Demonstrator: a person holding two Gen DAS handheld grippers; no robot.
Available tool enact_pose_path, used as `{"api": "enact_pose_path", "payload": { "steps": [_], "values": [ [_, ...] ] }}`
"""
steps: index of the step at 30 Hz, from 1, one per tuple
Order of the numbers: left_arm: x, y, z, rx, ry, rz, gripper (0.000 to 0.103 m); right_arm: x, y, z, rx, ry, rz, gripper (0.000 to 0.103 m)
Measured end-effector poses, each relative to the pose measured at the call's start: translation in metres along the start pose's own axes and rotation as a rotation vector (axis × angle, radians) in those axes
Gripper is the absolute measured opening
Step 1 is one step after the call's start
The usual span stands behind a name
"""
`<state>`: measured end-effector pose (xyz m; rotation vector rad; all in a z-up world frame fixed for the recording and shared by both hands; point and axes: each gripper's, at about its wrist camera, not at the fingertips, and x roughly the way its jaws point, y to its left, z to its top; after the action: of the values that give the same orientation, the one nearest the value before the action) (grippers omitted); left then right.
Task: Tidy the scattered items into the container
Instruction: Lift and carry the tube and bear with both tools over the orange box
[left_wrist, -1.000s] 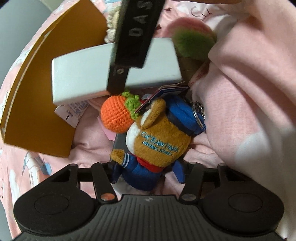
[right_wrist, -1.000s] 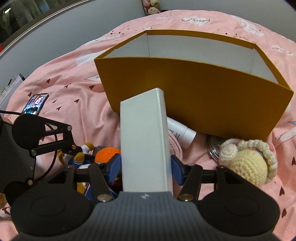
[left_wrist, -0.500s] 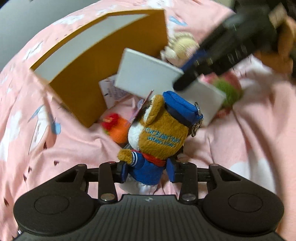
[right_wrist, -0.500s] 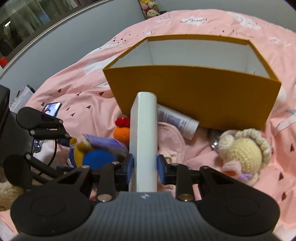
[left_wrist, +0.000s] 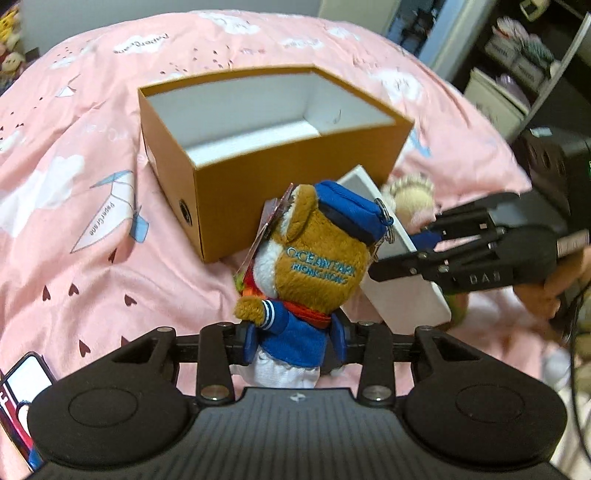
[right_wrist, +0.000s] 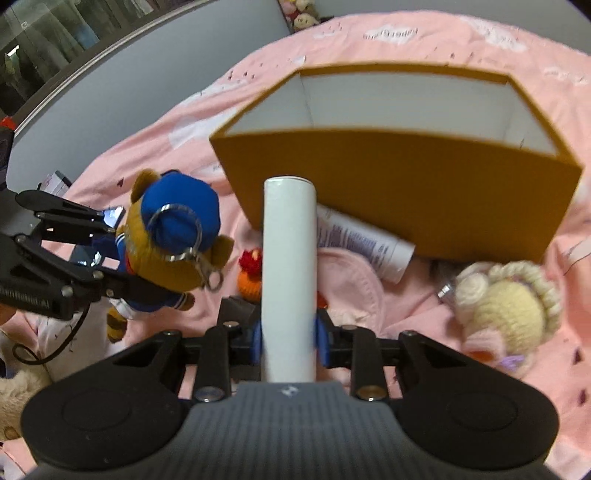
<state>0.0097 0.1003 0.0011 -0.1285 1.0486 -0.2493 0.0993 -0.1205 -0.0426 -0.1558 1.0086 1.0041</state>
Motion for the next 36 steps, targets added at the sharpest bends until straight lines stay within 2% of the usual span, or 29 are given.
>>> {"api": "enact_pose_path", "payload": {
  "steps": [6,13,16,22,25,29,36],
  "values": [
    [-0.023,0.006,0.027,-0.07,-0.083,-0.04,0.044,-0.037,-0.002,0.023,0.008,-0.078,0.01,0.031],
    [-0.046,0.011,0.084,-0.125,-0.18,-0.045,0.044,-0.073,-0.011,0.072,-0.001,-0.187,-0.019,0.031],
    [-0.045,0.012,0.11,-0.142,-0.191,-0.045,0.044,-0.083,-0.012,0.098,-0.006,-0.238,-0.031,0.031],
    [-0.018,0.021,0.158,-0.213,-0.186,0.014,0.044,-0.076,-0.021,0.148,0.026,-0.28,-0.042,0.031],
    [0.006,0.033,0.173,-0.265,-0.152,0.026,0.044,-0.061,-0.033,0.164,0.064,-0.268,-0.071,0.031],
    [0.047,0.047,0.185,-0.333,-0.056,0.076,0.044,-0.023,-0.056,0.172,0.13,-0.202,-0.113,0.03],
    [0.1,0.06,0.185,-0.388,0.117,0.212,0.044,0.043,-0.09,0.173,0.273,-0.028,-0.078,0.03]
  ]
}}
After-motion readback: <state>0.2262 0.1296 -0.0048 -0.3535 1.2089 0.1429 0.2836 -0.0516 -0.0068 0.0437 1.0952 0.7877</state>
